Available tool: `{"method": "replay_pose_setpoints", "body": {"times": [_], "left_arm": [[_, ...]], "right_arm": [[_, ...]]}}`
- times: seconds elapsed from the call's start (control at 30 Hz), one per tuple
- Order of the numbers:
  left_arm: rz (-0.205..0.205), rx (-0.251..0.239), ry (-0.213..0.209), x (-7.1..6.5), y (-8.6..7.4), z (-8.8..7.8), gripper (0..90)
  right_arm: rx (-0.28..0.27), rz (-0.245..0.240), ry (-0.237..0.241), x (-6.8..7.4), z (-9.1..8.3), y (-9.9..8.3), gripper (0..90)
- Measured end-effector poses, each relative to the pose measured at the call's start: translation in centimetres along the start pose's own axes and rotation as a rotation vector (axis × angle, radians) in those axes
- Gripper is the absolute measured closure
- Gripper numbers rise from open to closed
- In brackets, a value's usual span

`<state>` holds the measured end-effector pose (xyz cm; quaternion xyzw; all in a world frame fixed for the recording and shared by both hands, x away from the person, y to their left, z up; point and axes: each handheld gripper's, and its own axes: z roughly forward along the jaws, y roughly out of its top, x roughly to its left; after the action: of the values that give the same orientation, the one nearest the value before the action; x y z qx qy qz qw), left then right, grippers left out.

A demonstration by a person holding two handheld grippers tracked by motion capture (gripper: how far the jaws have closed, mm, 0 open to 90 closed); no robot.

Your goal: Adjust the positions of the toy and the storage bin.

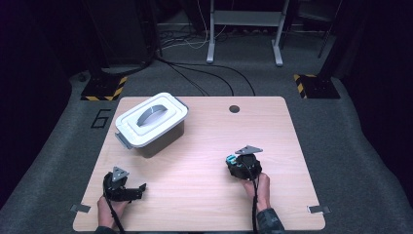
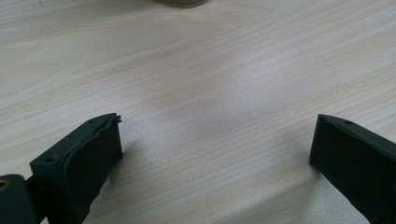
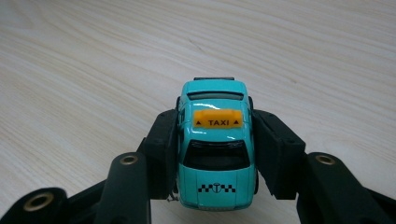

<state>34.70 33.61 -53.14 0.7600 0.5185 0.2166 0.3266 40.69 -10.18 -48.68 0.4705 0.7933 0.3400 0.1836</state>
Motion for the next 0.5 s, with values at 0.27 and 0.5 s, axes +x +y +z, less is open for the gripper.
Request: {"method": "replay_pose_setpoints", "body": {"times": [0.27,0.5], "left_arm": [[0.001,0.000,0.001,0.0,0.0,0.0,1.7],[-0.009,-0.007,0.001,-0.1,0.0,0.0,1.7]], "right_arm": [[-0.006,0.039,-0.029,-1.8,-0.5,-1.2,52.7],[0.005,0.077,-0.058,-3.3,-0.7,-2.7,52.6]]}}
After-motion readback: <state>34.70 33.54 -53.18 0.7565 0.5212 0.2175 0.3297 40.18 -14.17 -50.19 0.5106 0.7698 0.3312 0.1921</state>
